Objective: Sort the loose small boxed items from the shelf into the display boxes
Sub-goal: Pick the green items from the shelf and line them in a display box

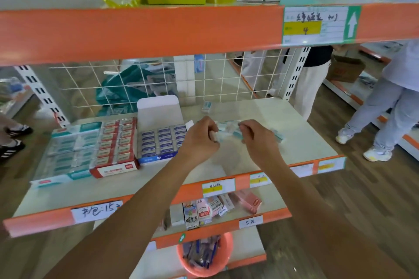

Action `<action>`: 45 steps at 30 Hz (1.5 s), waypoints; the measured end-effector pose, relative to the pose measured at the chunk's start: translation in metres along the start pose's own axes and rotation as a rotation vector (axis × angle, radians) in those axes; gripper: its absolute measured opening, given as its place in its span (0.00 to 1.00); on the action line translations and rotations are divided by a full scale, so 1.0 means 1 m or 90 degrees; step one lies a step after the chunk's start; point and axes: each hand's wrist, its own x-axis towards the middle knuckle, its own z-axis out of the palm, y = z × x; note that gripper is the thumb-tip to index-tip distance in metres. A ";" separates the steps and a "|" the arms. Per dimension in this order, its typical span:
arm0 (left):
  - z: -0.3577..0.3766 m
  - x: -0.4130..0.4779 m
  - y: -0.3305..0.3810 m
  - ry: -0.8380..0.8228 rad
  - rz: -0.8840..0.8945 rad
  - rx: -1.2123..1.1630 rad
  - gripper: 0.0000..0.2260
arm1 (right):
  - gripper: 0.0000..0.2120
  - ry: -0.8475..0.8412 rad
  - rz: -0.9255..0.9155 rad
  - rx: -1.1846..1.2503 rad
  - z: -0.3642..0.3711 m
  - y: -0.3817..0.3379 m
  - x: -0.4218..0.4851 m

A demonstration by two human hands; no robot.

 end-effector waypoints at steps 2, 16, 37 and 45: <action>-0.010 -0.003 -0.006 0.000 -0.014 -0.025 0.11 | 0.09 -0.010 -0.004 0.027 0.005 -0.008 0.001; -0.070 -0.021 -0.052 0.041 -0.085 0.011 0.16 | 0.18 -0.129 -0.036 0.133 0.060 -0.057 0.010; -0.173 -0.051 -0.138 0.106 -0.092 0.191 0.12 | 0.13 -0.152 -0.270 0.015 0.156 -0.144 0.006; -0.211 -0.066 -0.169 0.101 -0.141 0.213 0.15 | 0.17 -0.216 -0.300 -0.066 0.189 -0.176 0.003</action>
